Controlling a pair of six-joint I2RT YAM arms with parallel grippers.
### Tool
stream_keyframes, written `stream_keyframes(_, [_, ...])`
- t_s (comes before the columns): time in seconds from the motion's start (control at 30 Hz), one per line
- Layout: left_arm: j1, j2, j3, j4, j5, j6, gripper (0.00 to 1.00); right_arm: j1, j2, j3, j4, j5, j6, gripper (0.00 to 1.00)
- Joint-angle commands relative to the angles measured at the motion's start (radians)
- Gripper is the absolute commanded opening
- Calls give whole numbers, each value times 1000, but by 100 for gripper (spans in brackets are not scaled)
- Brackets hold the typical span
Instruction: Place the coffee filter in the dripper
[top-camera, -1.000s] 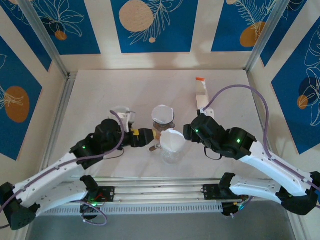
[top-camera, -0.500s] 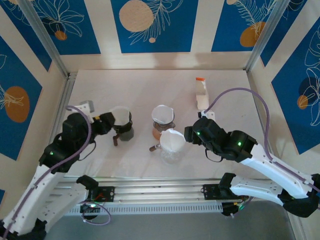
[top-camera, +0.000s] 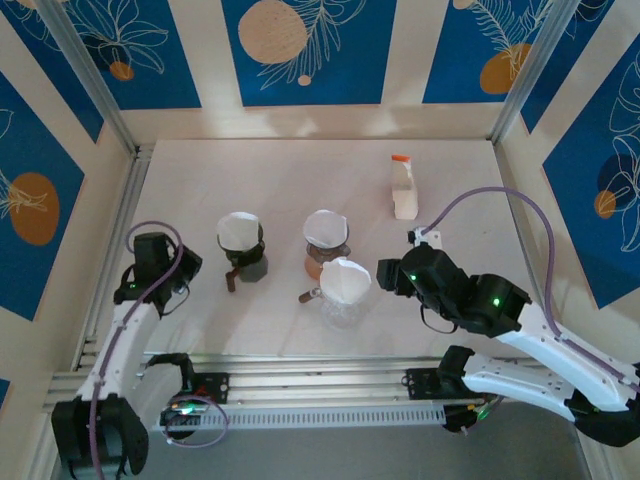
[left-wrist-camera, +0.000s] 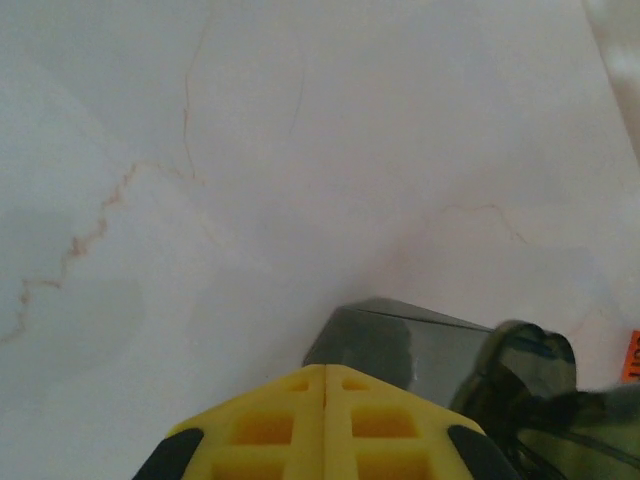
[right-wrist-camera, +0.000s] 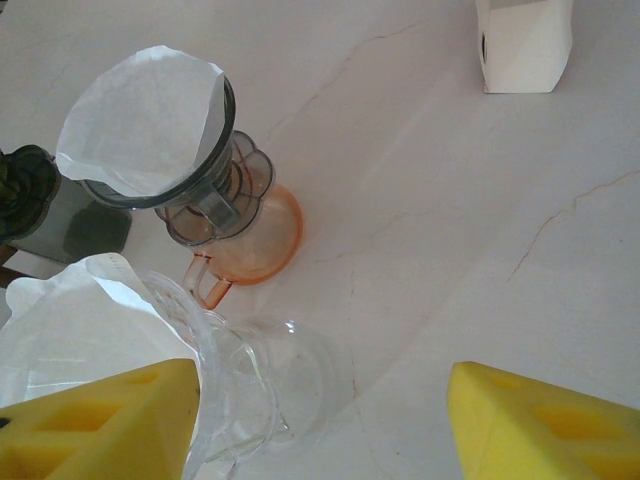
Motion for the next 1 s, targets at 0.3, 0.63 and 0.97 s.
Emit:
stream_keyframes(0.3, [-1,253,-82,409,159,-94,0,-8,-35,-22,16,6,13,67])
stream_keyframes(0.63, [-39,397,-145,690,263,-190,0,-10,-37,-26,14,6,21,67])
stream_keyframes(0.97, [-113,455,-172,813,281,-226,0,-11,-29,-33,34,1,21,67])
